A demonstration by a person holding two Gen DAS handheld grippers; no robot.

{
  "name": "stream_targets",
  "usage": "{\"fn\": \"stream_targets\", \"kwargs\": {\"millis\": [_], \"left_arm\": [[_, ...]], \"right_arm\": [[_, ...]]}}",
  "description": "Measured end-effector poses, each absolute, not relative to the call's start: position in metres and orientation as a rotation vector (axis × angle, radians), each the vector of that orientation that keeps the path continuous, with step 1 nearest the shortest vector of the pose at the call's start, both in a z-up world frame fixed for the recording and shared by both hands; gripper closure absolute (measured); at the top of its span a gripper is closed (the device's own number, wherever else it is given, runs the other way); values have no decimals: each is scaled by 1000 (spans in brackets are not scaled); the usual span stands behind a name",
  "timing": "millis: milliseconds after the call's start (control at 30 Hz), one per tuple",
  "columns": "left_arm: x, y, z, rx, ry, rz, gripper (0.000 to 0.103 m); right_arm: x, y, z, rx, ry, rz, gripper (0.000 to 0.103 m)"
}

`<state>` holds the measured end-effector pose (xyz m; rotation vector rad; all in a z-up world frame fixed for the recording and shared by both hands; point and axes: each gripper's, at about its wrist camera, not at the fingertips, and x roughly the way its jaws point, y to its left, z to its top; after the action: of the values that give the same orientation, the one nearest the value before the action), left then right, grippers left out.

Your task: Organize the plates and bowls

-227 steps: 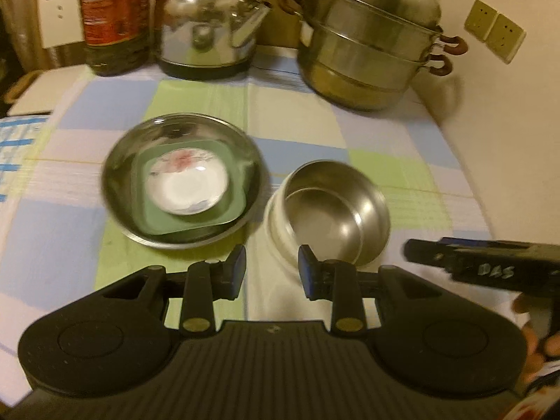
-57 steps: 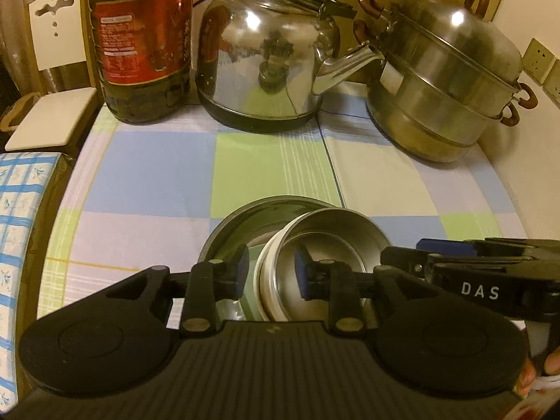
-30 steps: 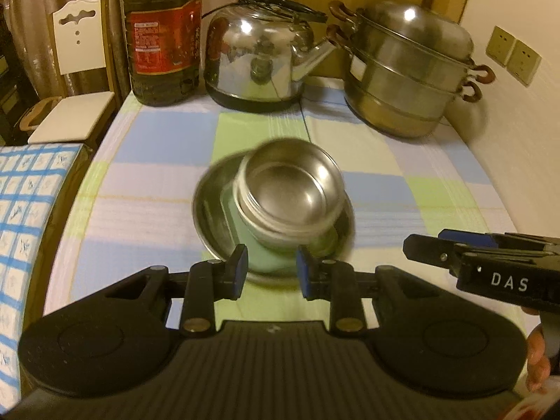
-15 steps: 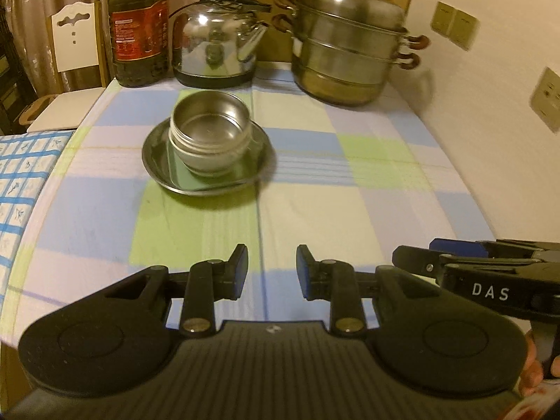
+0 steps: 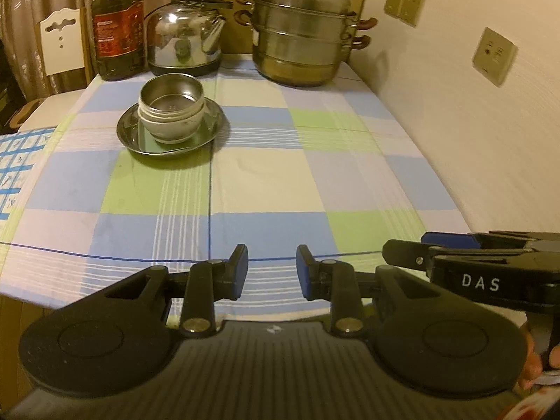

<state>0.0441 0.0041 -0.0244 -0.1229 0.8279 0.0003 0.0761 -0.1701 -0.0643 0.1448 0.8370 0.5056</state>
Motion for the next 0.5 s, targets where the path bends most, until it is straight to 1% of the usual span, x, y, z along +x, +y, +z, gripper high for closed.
{"fn": "stream_targets", "kwargs": {"millis": [500], "left_arm": [[36, 3, -21, -105, 813, -52, 76]], "right_arm": [[62, -171, -62, 154, 829, 475, 53]]}}
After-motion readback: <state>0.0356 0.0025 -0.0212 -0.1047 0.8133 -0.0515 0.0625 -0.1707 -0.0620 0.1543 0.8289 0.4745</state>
